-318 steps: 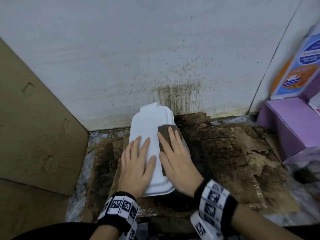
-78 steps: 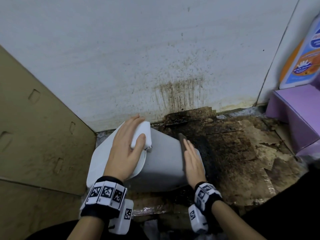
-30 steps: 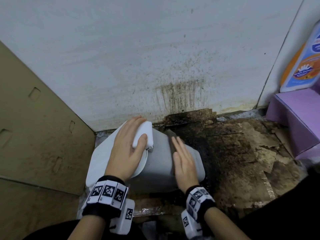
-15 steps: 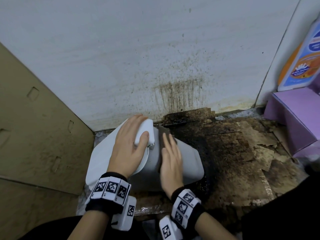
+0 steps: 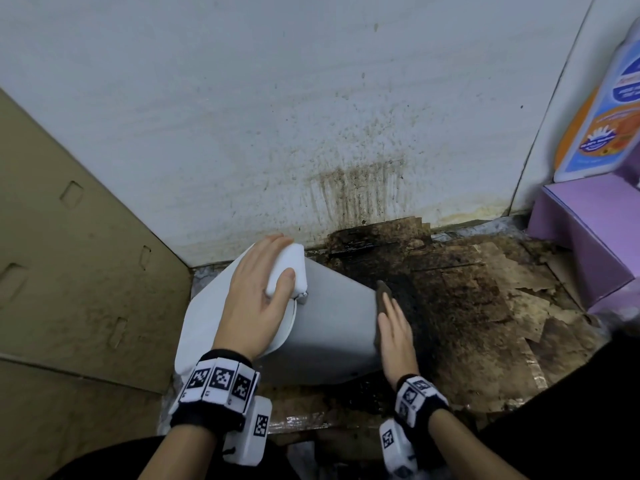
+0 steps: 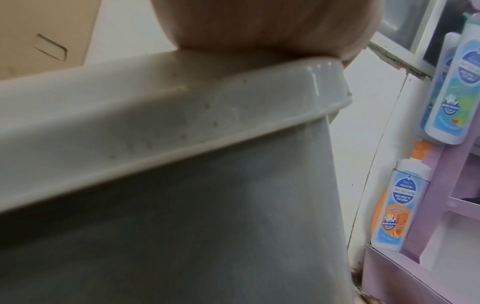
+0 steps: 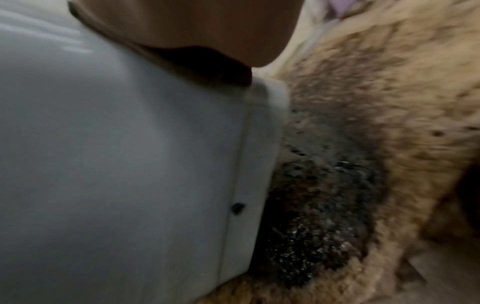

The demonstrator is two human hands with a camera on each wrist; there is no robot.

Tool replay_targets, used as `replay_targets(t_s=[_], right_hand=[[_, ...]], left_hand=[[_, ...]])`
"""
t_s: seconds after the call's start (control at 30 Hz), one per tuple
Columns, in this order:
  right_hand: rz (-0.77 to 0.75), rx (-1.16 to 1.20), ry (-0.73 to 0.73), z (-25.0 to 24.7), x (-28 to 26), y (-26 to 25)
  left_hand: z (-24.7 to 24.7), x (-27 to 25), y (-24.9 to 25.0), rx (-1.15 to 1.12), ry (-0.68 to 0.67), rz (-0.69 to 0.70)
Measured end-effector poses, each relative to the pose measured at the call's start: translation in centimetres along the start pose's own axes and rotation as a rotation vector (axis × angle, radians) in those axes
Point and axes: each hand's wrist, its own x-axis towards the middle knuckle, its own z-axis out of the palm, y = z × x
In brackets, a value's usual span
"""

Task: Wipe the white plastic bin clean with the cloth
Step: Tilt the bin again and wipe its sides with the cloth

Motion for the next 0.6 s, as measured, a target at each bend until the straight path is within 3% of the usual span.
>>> replay_targets(t_s=[0.1, 0.27, 0.47, 0.6], right_hand=[[0.100, 0.089, 0.001, -0.4, 0.7, 1.0], [0.121, 0.182, 0.135, 0.1, -0.1, -1.3], [0.011, 0.305, 0.147, 1.2, -2.5, -8.7], [-0.036, 0.617, 0.156, 0.1, -3.4, -14.2]], left_hand=[[0.2, 0.0, 0.2, 0.002, -0.010, -0.010], [0.3, 0.2, 0.3, 0.016, -0.003, -0.016], [1.3, 0.6, 1.3, 0.039, -0.022, 0.013], [1.8, 0.7, 2.4, 0.053, -0.064, 0.022]])
